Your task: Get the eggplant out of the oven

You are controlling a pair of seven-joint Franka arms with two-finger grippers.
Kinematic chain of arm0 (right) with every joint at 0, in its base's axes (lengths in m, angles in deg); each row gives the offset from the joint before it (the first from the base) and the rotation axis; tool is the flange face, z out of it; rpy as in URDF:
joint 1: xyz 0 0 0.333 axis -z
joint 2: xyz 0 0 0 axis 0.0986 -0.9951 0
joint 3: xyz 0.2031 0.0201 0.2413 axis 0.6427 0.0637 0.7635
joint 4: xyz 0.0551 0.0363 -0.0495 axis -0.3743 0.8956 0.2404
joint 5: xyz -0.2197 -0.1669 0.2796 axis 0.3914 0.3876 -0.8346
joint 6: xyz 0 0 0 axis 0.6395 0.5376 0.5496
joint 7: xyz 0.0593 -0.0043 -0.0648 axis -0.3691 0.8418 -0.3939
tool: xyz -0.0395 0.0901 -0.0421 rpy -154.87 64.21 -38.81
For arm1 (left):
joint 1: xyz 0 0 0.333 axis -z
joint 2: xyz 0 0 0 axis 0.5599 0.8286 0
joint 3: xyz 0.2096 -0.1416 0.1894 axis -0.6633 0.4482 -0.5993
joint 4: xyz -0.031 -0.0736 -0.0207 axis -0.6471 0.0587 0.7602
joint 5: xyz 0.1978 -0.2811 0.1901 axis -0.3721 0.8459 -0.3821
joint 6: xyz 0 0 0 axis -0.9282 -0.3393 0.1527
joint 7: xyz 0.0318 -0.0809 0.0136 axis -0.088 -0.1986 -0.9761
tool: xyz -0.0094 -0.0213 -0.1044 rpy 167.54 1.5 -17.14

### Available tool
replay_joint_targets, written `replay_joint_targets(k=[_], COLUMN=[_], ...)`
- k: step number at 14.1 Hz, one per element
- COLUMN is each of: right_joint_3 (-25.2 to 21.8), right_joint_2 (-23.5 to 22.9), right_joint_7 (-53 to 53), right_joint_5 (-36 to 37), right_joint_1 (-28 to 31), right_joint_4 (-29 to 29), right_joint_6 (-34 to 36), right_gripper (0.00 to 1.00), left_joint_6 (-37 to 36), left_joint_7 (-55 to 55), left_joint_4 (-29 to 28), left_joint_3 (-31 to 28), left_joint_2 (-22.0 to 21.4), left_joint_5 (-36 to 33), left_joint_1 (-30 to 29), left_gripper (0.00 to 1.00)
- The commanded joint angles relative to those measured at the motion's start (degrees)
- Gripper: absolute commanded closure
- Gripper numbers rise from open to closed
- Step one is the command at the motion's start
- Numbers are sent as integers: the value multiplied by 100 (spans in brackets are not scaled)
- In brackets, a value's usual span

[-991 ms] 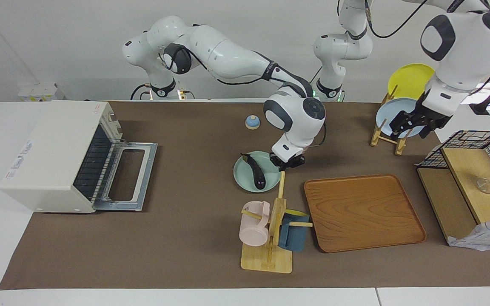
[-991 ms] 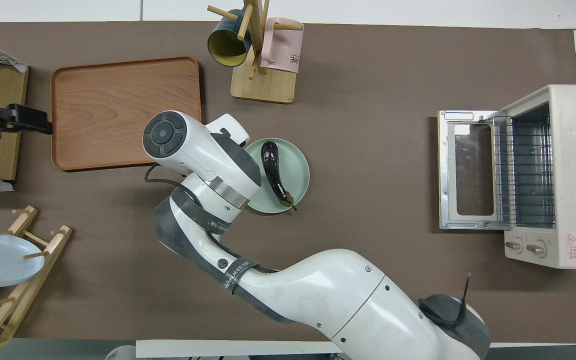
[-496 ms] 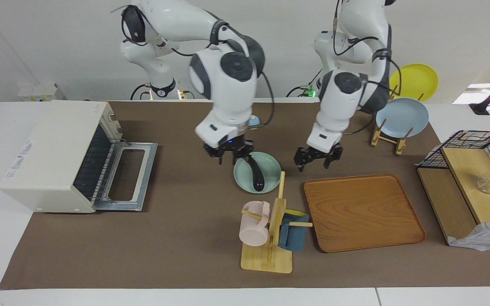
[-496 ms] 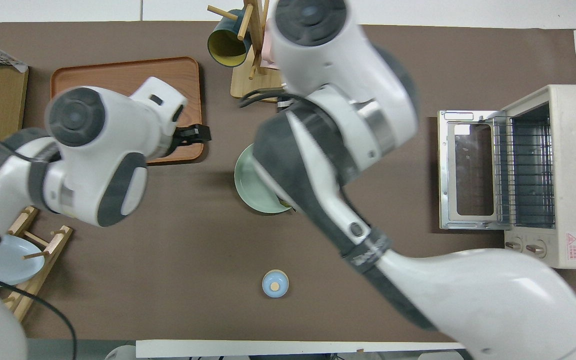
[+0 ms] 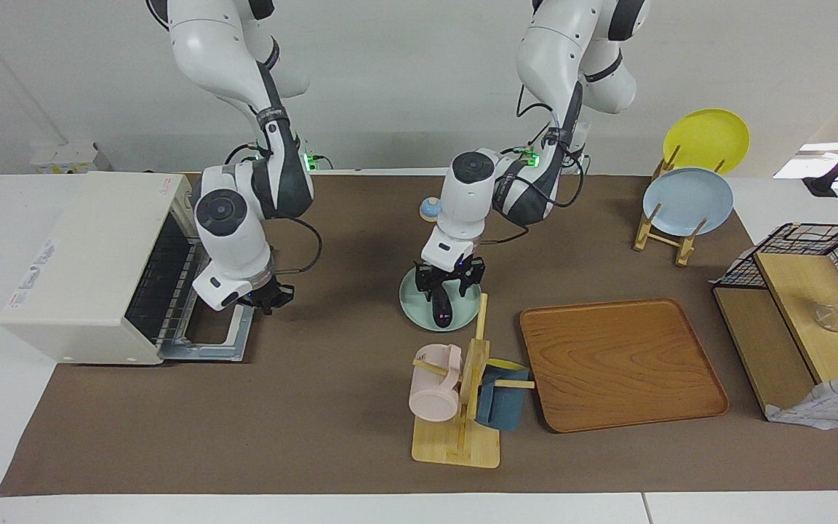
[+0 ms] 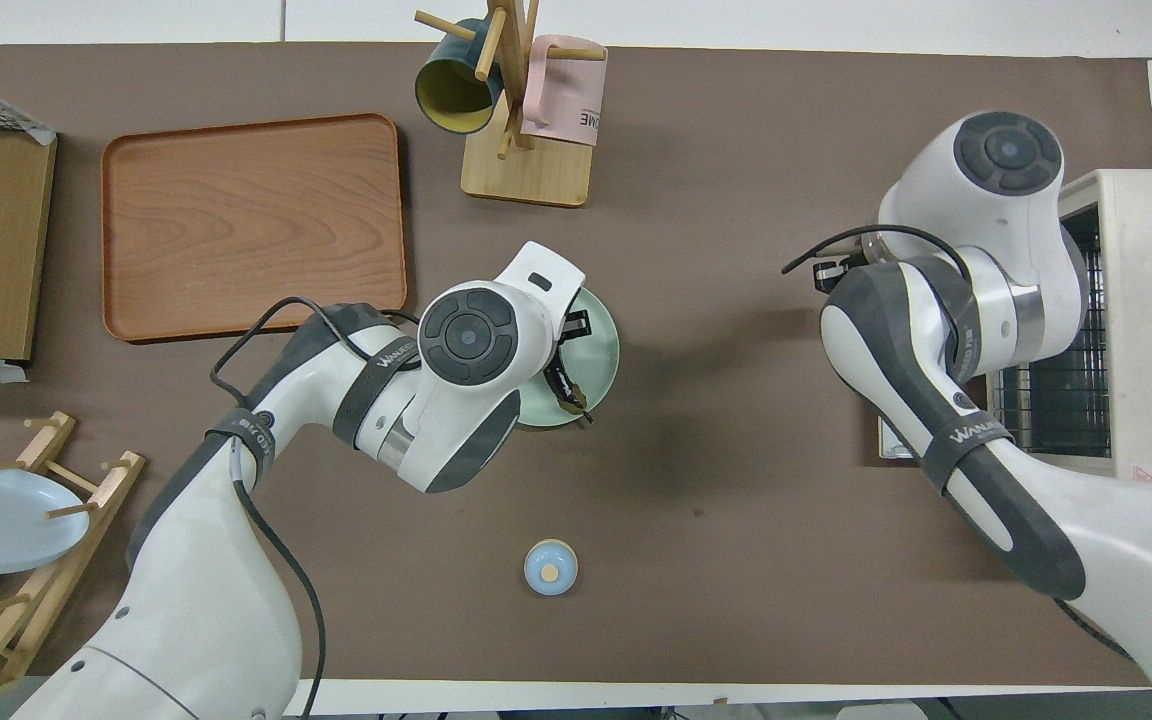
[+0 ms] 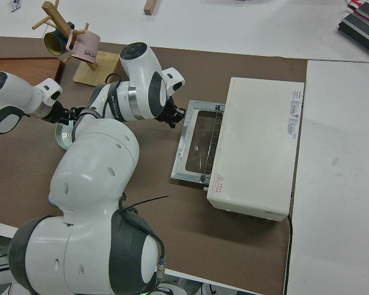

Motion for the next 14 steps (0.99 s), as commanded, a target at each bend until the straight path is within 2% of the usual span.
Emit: replay_joint_targets(k=[1, 3, 5, 8, 10, 11, 12, 13, 14], right_joint_3=[100, 100, 108, 91, 73, 73, 82, 82, 73], right_joint_2=[145, 145, 136, 267, 574, 776, 952, 1145, 1399], right_joint_7=[2, -77, -663, -1552, -2192, -2483, -2686, -2732, -2697], right_joint_5=[200, 1093, 1476, 1485, 1459, 1407, 1398, 1258, 665], right_joint_1=[-12, -3, 23, 233, 513, 750, 935, 1007, 1129], right_joint_4=[240, 135, -207, -768, -1130, -1148, -1149, -1166, -1210], right_joint_6=[-71, 366, 885, 1639, 2142, 2196, 2292, 2415, 2477], right_gripper=[100, 100, 100, 100, 100, 99, 87, 58, 1], left_joint_6=[3, -320, -734, -806, -762, -675, -517, -490, -446], left_joint_7=[-32, -41, 90, 1929, 3510, 4075, 4525, 4686, 4687], left_joint_4=[104, 375, 569, 570, 570, 578, 570, 570, 570], left_joint_3=[-78, -131, -175, -166, -158, -166, -166, -166, -175], left_joint_2=[47, 29, -67, -33, 63, 177, 266, 275, 275], left_joint_5=[4, 30, -57, -102, -41, -40, -32, -40, -40], left_joint_1=[13, -66, -642, -1968, -2743, -2947, -3114, -3159, -3160], left_gripper=[96, 99, 100, 100, 100, 100, 96, 62, 1])
